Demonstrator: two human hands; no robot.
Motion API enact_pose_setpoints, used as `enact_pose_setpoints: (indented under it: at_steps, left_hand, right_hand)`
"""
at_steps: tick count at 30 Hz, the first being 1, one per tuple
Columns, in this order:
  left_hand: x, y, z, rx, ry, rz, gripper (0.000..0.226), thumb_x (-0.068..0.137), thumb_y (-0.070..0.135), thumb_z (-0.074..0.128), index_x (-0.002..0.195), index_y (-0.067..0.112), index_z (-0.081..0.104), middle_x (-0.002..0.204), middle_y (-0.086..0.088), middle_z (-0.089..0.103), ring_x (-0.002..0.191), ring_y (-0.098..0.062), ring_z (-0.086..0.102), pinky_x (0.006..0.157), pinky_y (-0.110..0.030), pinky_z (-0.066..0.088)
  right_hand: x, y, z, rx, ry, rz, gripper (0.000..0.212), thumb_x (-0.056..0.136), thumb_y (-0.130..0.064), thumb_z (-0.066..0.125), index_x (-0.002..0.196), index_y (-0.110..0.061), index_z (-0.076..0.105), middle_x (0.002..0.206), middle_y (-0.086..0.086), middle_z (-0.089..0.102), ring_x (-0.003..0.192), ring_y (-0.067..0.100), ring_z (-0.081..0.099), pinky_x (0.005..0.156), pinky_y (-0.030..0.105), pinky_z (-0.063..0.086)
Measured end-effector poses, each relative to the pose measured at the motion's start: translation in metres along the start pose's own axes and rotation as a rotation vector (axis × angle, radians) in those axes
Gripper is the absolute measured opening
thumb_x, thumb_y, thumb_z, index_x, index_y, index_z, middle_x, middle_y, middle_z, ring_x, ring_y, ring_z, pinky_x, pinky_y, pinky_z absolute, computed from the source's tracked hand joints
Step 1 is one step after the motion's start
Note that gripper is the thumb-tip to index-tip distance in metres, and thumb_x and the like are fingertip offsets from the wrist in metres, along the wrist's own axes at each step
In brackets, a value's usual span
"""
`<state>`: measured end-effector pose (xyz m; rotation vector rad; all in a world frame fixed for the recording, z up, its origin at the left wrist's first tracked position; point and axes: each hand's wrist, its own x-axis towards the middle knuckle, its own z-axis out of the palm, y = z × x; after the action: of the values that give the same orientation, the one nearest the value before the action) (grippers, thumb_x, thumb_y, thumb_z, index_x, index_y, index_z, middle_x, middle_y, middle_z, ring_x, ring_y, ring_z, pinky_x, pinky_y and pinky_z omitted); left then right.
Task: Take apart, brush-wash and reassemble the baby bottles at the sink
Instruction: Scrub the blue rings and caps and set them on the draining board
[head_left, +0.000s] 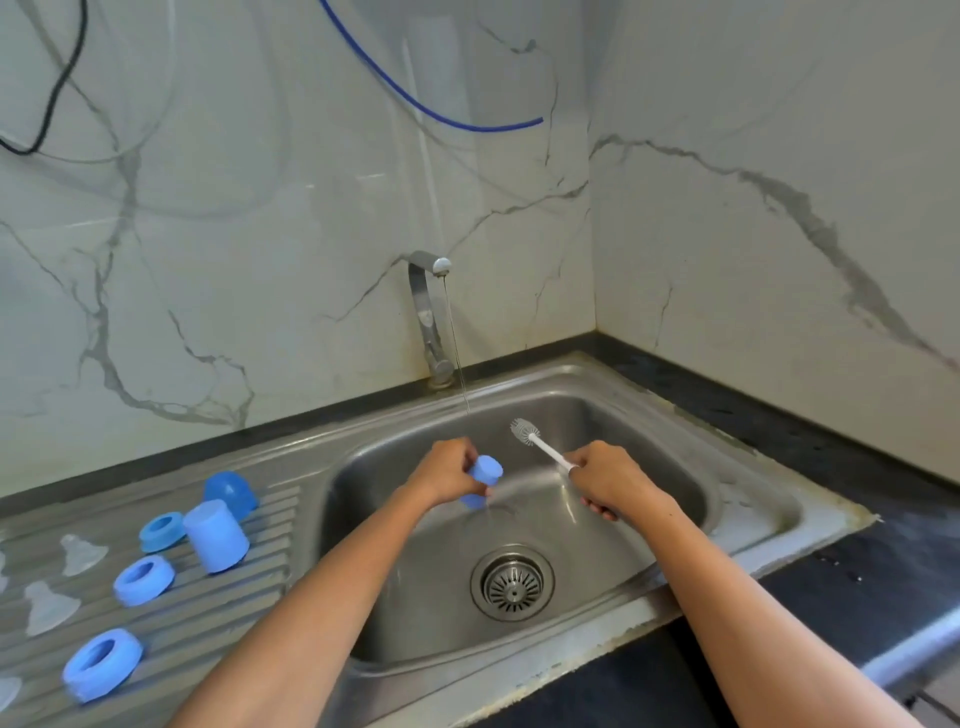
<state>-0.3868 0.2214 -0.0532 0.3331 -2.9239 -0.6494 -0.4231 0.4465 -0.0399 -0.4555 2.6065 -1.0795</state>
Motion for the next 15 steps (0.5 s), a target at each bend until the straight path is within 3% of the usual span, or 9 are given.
enact_pose_setpoints:
  at_steps: [3, 5, 7, 10, 13, 15]
  left_hand:
    - [-0.011, -0.004, -0.015, -0.293, 0.210, -0.171, 0.034, 0.071, 0.020, 0.083, 0.091, 0.011, 0.057, 0.089, -0.005, 0.060, 0.078, -0.018, 0.055, 0.060, -0.022, 0.041]
    - [-0.018, 0.000, -0.020, -0.742, 0.311, -0.376, 0.024, 0.078, 0.016, 0.078, 0.092, 0.010, 0.059, 0.095, -0.012, 0.062, 0.074, -0.020, 0.058, 0.054, -0.021, 0.046]
    - [-0.020, 0.005, -0.022, -1.275, 0.297, -0.537, 0.034, 0.086, 0.018, 0.069, 0.115, 0.004, 0.056, 0.106, -0.019, 0.060, 0.087, -0.028, 0.064, 0.071, -0.030, 0.051]
    - [-0.018, 0.012, -0.021, -1.817, 0.334, -0.624, 0.051, 0.094, 0.022, 0.058, 0.138, 0.003, 0.040, 0.134, -0.021, 0.051, 0.126, -0.032, 0.050, 0.101, -0.040, 0.041]
    - [-0.007, 0.025, -0.016, -2.092, 0.404, -0.653, 0.052, 0.096, 0.023, 0.055, 0.139, 0.001, 0.038, 0.139, -0.019, 0.048, 0.130, -0.030, 0.046, 0.108, -0.039, 0.037]
    - [0.001, 0.032, -0.012, -2.159, 0.394, -0.636, 0.051, 0.096, 0.025, 0.054, 0.138, 0.000, 0.039, 0.129, -0.019, 0.055, 0.129, -0.029, 0.048, 0.106, -0.038, 0.039]
  right_hand:
    - [-0.004, -0.003, -0.002, 0.062, 0.005, -0.032, 0.048, 0.092, -0.010, 0.039, 0.135, -0.022, 0.054, 0.073, 0.008, 0.061, 0.052, 0.016, 0.050, 0.044, 0.025, 0.043]
    - [-0.006, -0.006, -0.002, 0.150, 0.009, -0.048, 0.049, 0.093, -0.011, 0.039, 0.138, -0.023, 0.051, 0.071, 0.006, 0.059, 0.050, 0.013, 0.047, 0.042, 0.023, 0.040]
    - [-0.009, -0.009, -0.003, 0.257, 0.006, -0.067, 0.047, 0.095, -0.013, 0.039, 0.139, -0.025, 0.050, 0.070, 0.005, 0.058, 0.047, 0.012, 0.045, 0.041, 0.022, 0.039]
    - [-0.013, -0.013, -0.004, 0.370, 0.008, -0.127, 0.040, 0.097, -0.017, 0.042, 0.134, -0.025, 0.056, 0.069, 0.007, 0.059, 0.045, 0.012, 0.044, 0.040, 0.022, 0.038]
    - [-0.018, -0.015, -0.006, 0.420, -0.001, -0.178, 0.025, 0.099, -0.032, 0.049, 0.114, -0.023, 0.067, 0.065, 0.007, 0.060, 0.042, 0.012, 0.044, 0.040, 0.023, 0.037]
    - [-0.020, -0.016, -0.006, 0.407, -0.026, -0.206, 0.027, 0.097, -0.041, 0.051, 0.104, -0.022, 0.069, 0.063, 0.006, 0.060, 0.041, 0.012, 0.044, 0.040, 0.023, 0.037]
